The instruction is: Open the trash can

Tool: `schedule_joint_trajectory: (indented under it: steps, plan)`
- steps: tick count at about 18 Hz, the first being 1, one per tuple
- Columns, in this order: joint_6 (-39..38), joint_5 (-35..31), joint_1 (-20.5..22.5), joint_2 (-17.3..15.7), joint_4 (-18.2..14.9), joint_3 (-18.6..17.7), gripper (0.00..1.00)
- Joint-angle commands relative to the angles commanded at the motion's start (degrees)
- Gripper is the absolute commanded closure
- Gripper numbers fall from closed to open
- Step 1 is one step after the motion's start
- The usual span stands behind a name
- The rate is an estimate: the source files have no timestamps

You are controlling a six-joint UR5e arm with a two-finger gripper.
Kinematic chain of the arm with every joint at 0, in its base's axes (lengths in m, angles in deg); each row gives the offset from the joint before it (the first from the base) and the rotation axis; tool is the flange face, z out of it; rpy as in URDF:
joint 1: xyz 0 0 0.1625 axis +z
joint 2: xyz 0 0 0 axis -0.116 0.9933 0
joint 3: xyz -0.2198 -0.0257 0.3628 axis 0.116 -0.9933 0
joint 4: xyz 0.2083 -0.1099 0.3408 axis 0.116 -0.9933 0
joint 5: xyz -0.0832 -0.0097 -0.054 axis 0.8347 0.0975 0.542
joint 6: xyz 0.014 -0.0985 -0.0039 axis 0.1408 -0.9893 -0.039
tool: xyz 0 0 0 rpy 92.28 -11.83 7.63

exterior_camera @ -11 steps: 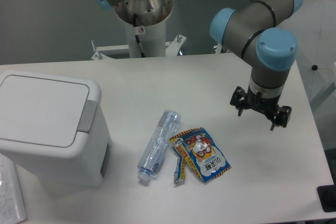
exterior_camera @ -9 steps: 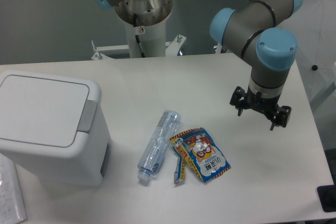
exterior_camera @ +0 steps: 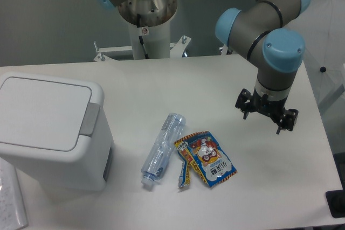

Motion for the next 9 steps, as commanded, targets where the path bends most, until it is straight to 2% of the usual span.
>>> schedule_joint_trajectory:
  steps: [9]
  plan:
    - [0.09, 0.09, 0.18, 0.00, 0.00, -0.26, 0.00]
